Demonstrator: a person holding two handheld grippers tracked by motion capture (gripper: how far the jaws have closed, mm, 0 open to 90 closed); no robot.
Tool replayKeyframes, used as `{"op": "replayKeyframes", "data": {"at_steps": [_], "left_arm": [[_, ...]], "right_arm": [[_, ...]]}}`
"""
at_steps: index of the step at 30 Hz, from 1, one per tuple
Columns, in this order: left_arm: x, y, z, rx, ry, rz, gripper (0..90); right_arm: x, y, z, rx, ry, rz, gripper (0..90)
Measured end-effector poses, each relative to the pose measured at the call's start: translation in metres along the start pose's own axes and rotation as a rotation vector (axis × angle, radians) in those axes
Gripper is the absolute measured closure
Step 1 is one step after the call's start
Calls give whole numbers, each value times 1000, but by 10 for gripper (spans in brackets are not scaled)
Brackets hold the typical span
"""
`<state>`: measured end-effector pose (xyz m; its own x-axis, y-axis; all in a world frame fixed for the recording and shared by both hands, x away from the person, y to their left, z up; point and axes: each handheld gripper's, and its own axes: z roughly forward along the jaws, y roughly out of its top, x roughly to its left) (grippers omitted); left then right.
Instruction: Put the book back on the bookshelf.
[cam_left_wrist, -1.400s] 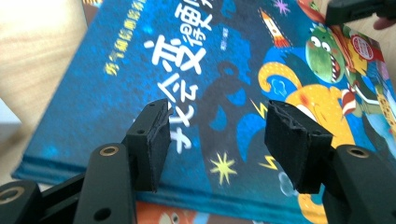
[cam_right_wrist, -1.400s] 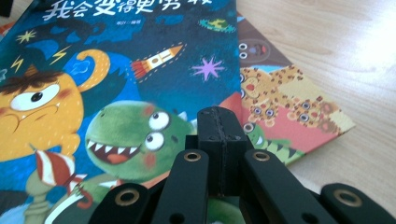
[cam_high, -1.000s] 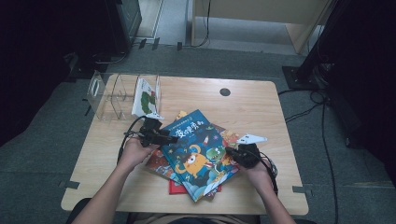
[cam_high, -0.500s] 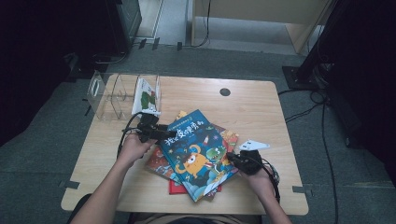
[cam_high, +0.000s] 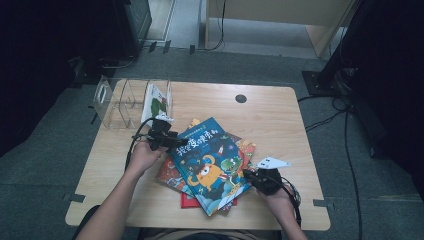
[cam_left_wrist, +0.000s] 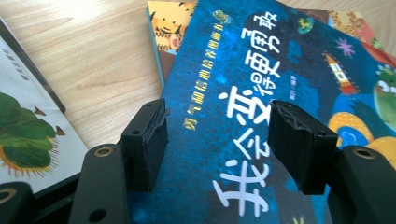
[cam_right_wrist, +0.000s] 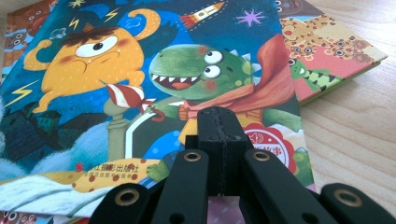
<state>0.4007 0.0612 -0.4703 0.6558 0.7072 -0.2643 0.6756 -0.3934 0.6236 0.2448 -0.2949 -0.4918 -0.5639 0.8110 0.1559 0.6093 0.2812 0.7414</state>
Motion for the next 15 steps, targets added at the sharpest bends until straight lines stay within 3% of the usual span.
{"op": "replayKeyframes", "data": {"at_steps": [11, 15], "left_arm": [[2, -2, 4, -5, 17, 12, 377], [2, -3, 3, -3, 14, 8, 372]], "right_arm": [[0, 0, 0, 2, -1, -8, 900], [-1, 0, -1, 7, -35, -18, 900]]}}
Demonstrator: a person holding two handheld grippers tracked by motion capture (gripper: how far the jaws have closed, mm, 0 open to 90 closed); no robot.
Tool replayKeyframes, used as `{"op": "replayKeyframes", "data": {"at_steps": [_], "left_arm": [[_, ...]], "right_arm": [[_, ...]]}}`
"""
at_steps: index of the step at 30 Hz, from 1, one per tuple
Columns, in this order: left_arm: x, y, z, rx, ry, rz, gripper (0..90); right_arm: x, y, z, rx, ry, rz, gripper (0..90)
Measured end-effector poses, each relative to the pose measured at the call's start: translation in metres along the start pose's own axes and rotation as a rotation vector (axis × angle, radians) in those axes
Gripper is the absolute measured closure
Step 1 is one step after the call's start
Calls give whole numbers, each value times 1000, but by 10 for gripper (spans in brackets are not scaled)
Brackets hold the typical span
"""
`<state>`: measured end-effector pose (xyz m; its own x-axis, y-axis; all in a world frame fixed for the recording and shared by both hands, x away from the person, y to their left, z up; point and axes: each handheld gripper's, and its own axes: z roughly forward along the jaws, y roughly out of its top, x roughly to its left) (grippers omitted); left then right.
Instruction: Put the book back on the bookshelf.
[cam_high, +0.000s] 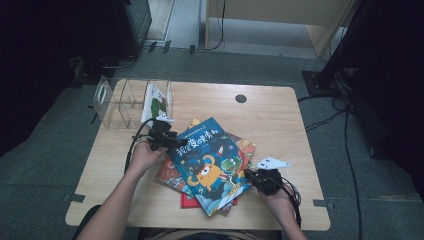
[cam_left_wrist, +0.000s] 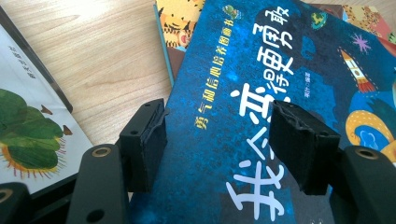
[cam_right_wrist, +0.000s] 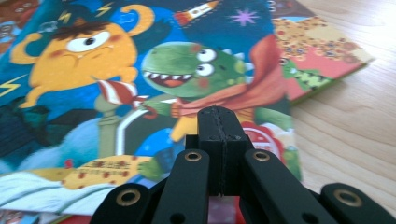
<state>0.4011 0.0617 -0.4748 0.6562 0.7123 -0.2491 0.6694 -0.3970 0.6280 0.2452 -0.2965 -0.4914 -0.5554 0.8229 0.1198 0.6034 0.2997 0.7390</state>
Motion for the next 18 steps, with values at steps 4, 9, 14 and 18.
{"op": "replayKeyframes", "data": {"at_steps": [4, 9, 14, 18], "left_arm": [[2, 0, 0, -3, 8, 3, 372], [2, -1, 0, -6, 25, 2, 370], [3, -2, 4, 44, 48, -4, 366], [4, -3, 4, 50, 42, -12, 366]], "right_arm": [[-4, 0, 0, -5, 18, 38, 900], [-4, 0, 0, -6, 18, 27, 900], [-5, -1, 0, -6, 24, 29, 900], [-5, -1, 0, -7, 28, 27, 900]]}}
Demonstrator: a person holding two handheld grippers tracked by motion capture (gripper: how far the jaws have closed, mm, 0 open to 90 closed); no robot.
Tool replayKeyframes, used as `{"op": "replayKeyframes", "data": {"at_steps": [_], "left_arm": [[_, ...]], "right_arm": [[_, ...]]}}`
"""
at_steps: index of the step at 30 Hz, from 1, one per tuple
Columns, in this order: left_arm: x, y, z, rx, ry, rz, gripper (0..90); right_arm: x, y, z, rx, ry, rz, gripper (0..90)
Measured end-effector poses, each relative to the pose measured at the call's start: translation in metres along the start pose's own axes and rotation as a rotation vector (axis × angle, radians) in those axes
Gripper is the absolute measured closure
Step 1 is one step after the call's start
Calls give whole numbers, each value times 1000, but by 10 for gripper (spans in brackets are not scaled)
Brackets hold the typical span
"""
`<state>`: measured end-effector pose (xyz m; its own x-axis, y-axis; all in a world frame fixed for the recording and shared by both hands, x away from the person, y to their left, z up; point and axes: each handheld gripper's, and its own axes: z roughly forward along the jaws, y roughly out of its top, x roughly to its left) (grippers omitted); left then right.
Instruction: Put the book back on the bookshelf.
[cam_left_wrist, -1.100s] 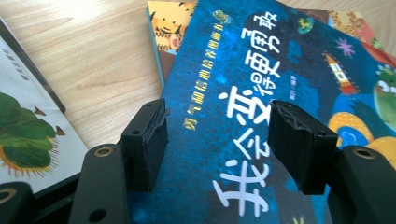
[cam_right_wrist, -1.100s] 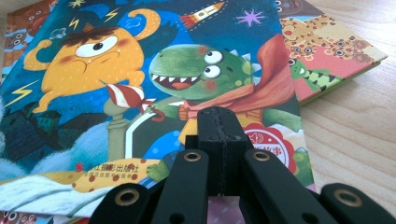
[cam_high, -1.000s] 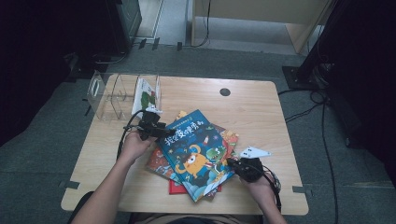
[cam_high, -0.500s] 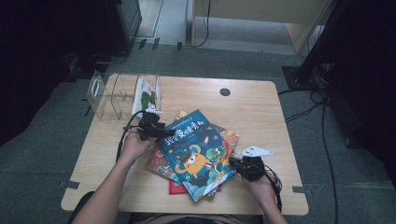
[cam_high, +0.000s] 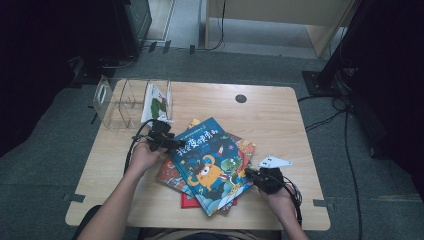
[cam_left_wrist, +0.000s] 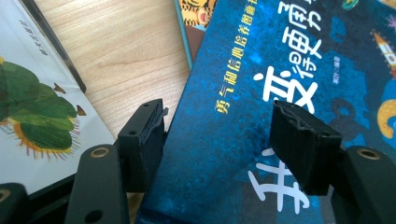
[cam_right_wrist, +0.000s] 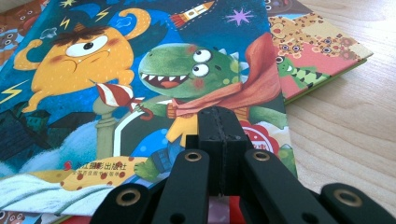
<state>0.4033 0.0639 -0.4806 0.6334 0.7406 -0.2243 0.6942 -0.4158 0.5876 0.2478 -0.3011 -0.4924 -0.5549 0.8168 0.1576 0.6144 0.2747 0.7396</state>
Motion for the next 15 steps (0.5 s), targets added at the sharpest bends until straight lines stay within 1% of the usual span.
{"op": "replayKeyframes", "data": {"at_steps": [2, 6, 7, 11, 13, 15], "left_arm": [[-1, -1, 0, -8, 0, -2, 365], [-2, -2, -3, 8, -8, -4, 369], [-2, -3, -4, 11, -11, 1, 373], [-2, -6, -7, 8, -26, -20, 375], [-3, -8, -9, 27, -27, -10, 374], [-6, -11, -10, 26, -23, -2, 373]], "right_arm": [[0, 0, 0, 0, 3, 3, 900], [-2, 0, 0, -1, -2, 5, 900], [-3, 0, 0, 0, -2, 7, 900], [-4, 0, 0, 0, -5, 13, 900], [-6, 1, 0, -1, -6, 9, 900], [-7, 1, 0, -2, -6, 13, 900]]}}
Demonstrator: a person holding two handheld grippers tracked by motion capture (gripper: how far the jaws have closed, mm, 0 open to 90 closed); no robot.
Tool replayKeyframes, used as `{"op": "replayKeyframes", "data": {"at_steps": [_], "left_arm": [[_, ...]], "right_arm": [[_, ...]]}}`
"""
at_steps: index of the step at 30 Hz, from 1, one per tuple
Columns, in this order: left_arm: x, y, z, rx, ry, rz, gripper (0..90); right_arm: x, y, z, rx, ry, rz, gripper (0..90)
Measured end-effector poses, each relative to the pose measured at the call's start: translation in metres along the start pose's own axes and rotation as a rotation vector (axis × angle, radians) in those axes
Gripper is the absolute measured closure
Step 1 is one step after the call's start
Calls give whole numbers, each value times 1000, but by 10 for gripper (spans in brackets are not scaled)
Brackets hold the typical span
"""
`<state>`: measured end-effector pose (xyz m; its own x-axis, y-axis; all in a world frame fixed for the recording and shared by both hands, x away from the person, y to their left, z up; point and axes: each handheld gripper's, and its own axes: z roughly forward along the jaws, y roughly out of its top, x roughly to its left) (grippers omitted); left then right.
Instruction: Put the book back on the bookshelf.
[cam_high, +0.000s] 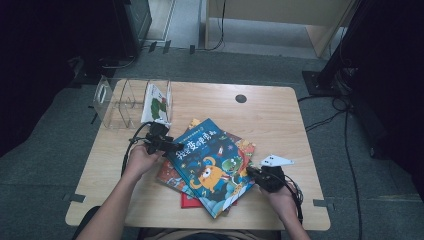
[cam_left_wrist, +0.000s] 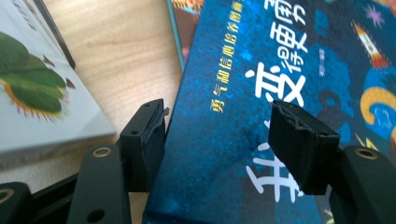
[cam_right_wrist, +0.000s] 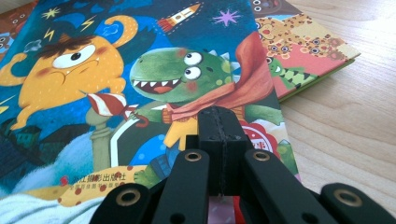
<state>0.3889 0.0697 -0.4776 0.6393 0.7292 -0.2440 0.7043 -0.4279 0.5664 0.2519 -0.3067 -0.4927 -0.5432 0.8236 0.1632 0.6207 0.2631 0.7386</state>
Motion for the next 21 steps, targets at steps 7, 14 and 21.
{"op": "replayKeyframes", "data": {"at_steps": [7, 14, 21], "left_arm": [[0, -8, -5, -3, -29, -27, 379], [-3, -16, -11, 5, -42, -23, 383], [-5, -22, -19, -12, -67, -34, 377]], "right_arm": [[-4, 1, 0, 0, 10, 5, 900], [-7, 2, 0, -1, 6, 10, 900], [-5, 0, -2, -4, 3, 15, 900]]}}
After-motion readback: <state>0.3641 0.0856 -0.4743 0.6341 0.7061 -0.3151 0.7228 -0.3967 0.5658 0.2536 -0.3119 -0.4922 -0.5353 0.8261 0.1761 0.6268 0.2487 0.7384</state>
